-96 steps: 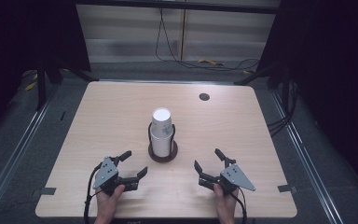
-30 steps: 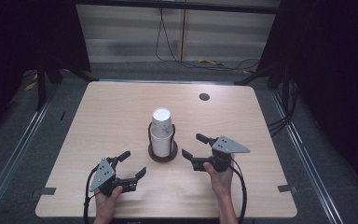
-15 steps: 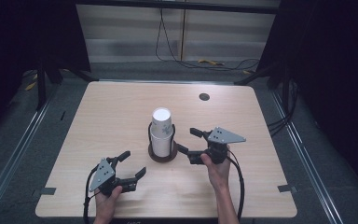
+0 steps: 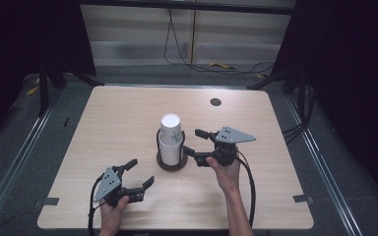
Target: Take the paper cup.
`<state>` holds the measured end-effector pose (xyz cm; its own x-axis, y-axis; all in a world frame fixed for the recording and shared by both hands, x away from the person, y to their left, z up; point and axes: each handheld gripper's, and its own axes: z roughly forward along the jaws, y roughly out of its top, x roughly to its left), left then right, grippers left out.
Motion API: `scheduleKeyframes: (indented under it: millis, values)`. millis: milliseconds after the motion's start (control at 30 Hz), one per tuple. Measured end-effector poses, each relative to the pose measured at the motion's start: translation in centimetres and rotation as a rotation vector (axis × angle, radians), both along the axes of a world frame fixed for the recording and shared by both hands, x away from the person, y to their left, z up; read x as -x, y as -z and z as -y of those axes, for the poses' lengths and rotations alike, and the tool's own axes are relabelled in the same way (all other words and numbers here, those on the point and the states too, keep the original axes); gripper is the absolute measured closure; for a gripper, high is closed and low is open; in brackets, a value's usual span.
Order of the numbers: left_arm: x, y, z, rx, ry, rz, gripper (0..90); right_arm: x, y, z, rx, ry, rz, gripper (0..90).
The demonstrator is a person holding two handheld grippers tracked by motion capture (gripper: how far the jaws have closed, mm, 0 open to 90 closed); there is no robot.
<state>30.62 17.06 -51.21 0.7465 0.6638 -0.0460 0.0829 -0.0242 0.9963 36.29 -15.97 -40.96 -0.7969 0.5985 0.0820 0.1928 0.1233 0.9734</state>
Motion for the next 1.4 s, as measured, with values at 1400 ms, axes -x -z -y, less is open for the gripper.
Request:
scheduleKeyframes:
  millis: [1400]
  values:
    - [0.0, 0.0, 0.0, 0.005, -0.002, 0.000, 16.3, -5.6, -2.7, -4.1, 0.100, -0.110, -0.089, 20.6]
